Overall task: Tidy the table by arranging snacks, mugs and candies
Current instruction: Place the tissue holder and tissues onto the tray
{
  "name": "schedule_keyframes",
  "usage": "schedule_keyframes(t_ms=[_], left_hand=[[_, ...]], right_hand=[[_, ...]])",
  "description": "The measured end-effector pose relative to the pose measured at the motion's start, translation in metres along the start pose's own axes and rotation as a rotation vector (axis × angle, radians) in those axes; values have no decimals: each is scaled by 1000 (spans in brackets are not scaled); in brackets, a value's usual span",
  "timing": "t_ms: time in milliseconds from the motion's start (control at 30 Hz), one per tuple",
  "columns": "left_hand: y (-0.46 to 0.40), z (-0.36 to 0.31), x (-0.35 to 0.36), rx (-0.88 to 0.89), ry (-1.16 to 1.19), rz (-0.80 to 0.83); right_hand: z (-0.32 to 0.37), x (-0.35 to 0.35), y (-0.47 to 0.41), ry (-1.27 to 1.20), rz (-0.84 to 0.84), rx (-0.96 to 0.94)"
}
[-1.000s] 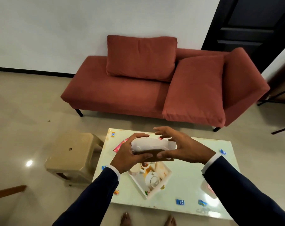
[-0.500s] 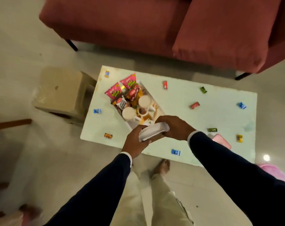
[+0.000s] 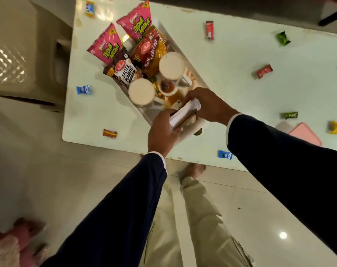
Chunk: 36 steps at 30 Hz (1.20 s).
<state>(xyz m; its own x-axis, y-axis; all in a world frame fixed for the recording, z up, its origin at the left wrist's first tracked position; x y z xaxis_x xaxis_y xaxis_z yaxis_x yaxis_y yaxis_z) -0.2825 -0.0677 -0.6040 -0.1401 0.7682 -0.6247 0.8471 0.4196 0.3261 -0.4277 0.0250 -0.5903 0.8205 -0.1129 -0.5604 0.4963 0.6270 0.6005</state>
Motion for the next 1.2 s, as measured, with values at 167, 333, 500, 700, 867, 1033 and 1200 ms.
schedule_keyframes(t_ms=[167,333,500,700,867,1033,1200], left_hand=[[5,-15,-22,93,-111,-72],[3,-45,-72,349,-137,-28],[-84,-36,-152,356,-307,1],[-207,5,-219,8,-390,-42],[-263,37,-208,-88,-404,145],[-282,51,-174,-167,-150,379],[-283,51,-160,-263,-29,381]], right_hand=[[-7,-16,4,-53,-61,26],[-56,-21,47,-489,-299,424],[-81,49,89,-1073,-255,920],[-49,103,76,-1350,-178,1094],[-51,119,61,-1529,-289,1153],[-60,129,60,-1594,-325,1125],[-57,125,63,-1630,-271,1075]])
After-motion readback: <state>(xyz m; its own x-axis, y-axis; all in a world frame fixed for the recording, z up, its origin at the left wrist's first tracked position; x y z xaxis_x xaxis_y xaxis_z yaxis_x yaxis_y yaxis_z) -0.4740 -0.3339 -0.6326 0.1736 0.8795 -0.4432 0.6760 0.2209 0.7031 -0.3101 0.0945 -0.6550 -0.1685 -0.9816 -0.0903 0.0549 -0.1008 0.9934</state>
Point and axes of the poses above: each hand's wrist, its own y-axis away from the middle knuckle, its own x-axis out of the palm, z = x × y, the point moved 8 cm from there along -y, towards the middle knuckle, and after that the axes turned 6 degrees about x, right-handed, at the moved point
